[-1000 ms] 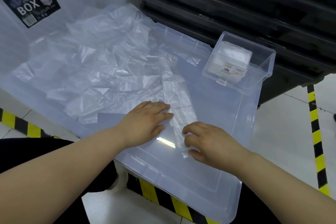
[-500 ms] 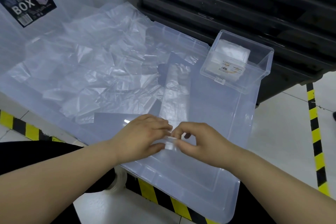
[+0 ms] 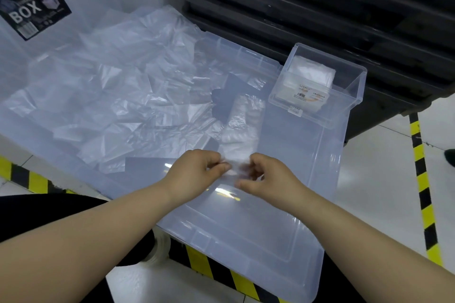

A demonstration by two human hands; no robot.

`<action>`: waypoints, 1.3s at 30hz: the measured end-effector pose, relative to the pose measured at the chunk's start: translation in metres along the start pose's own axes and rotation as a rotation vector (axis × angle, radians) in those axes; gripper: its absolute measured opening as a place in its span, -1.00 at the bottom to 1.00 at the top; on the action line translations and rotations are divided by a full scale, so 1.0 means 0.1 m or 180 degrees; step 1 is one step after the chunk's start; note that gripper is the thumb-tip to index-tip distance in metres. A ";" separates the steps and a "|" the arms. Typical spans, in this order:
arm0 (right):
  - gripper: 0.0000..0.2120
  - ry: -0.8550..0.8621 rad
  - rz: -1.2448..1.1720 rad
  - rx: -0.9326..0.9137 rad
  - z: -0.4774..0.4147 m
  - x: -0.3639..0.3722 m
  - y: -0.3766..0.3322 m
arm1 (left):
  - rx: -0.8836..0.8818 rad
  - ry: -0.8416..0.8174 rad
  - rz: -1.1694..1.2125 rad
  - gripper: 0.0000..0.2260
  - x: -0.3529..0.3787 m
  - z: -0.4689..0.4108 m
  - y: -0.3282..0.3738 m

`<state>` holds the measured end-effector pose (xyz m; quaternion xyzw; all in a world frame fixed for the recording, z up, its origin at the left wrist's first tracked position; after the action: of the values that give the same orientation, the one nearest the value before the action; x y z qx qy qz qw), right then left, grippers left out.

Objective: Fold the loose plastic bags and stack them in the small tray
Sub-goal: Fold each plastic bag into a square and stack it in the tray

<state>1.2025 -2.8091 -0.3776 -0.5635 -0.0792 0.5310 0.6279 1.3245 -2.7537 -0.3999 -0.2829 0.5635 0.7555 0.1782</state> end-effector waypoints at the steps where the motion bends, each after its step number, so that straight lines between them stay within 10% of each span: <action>1: -0.71 0.0188 0.0048 0.0051 -0.04 0.00 0.02 | -0.0021 0.0028 -0.0001 -0.79 0.00 -0.02 0.03; 13: -0.79 0.0291 -0.0954 0.0843 -0.19 -0.09 0.16 | -0.0195 0.0610 -0.0623 -0.75 -0.15 0.03 0.04; 18: -0.80 0.0259 -0.0991 0.0948 -0.22 -0.09 0.18 | 0.1415 0.1684 -0.1933 -0.84 -0.14 0.18 0.30; 27: -0.79 0.0070 -0.0744 0.1179 -0.32 -0.14 0.13 | 0.1660 0.0563 -0.2630 -0.59 0.20 0.28 0.18; 35: -0.79 0.1276 0.0590 0.0578 -0.49 -0.52 0.09 | 0.1545 0.0417 -0.2724 -0.58 0.17 0.26 0.14; 39: -0.75 0.1698 0.1466 -0.1199 -0.28 -0.44 -0.20 | 0.1575 0.0516 -0.2613 -0.59 0.11 0.21 0.14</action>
<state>1.2149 -2.8558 -0.3502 -0.7899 0.1191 0.4691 0.3766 1.3027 -2.7381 -0.3920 -0.4889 0.5801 0.4416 0.4790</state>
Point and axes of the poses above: each hand's wrist, its own z-axis away from the middle knuckle, its own x-axis out of the palm, y = z × x, the point moved 6 cm from there along -z, towards the middle knuckle, and after that the axes turned 7 degrees about -z, right-handed, at the moved point
